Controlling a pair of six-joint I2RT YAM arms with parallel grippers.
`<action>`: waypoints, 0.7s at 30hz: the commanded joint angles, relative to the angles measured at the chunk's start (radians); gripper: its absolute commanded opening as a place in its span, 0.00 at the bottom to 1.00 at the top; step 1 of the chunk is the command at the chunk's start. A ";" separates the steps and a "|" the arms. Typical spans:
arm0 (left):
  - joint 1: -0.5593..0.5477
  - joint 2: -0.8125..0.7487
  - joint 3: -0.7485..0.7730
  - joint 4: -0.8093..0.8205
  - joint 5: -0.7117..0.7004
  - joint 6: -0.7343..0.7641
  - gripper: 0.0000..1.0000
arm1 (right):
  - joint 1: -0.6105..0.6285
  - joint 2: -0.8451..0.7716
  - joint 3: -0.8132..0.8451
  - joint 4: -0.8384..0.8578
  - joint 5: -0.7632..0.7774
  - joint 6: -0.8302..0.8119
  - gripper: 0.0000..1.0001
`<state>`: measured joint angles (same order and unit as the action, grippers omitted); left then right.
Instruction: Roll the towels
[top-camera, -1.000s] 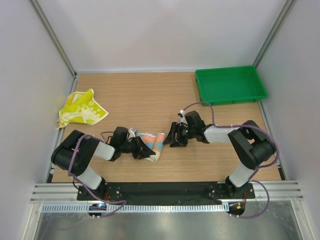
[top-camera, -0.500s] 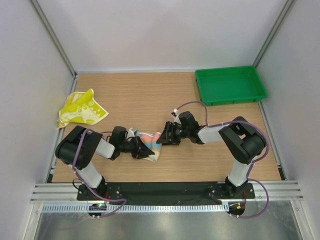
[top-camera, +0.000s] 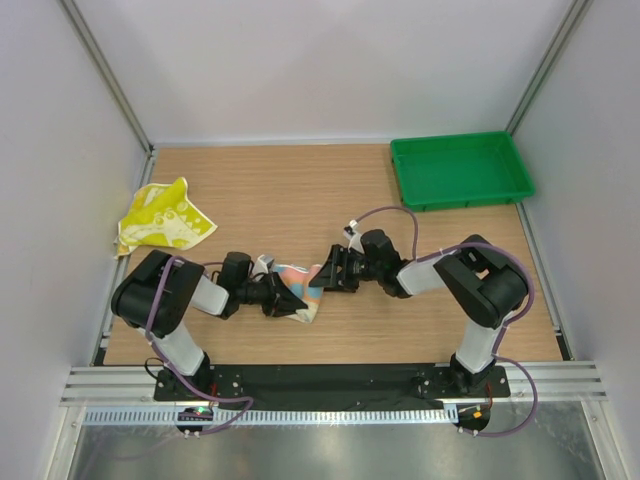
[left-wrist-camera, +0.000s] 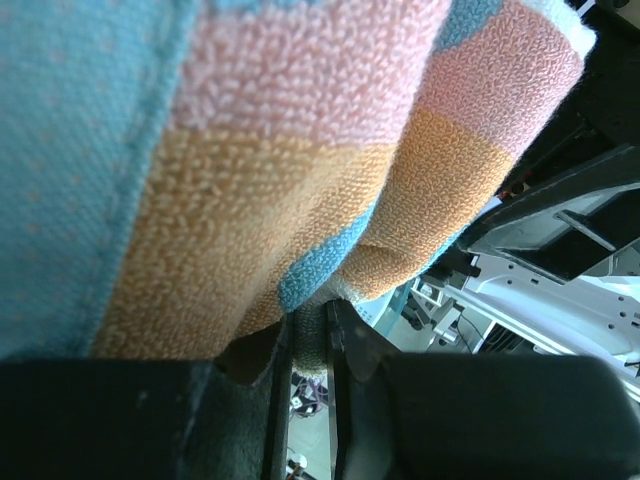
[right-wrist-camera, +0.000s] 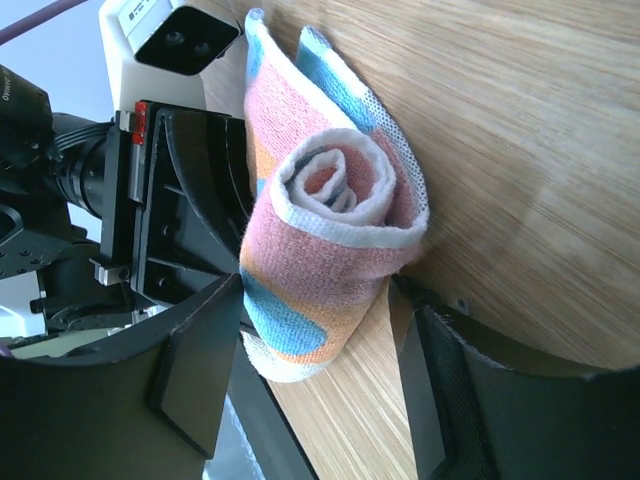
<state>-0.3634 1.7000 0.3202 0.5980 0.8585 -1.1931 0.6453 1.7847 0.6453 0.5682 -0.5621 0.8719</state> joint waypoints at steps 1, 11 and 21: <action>0.021 0.046 -0.035 -0.242 -0.179 0.030 0.00 | 0.008 0.018 -0.004 0.048 0.025 0.007 0.65; 0.021 -0.029 0.029 -0.435 -0.187 0.142 0.00 | 0.016 0.039 0.024 -0.016 0.054 0.001 0.23; -0.020 -0.313 0.170 -0.849 -0.440 0.345 0.36 | 0.027 -0.013 0.151 -0.396 0.100 -0.103 0.14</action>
<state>-0.3702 1.4399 0.4664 -0.0093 0.6285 -0.9588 0.6674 1.8107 0.7536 0.3698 -0.5198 0.8482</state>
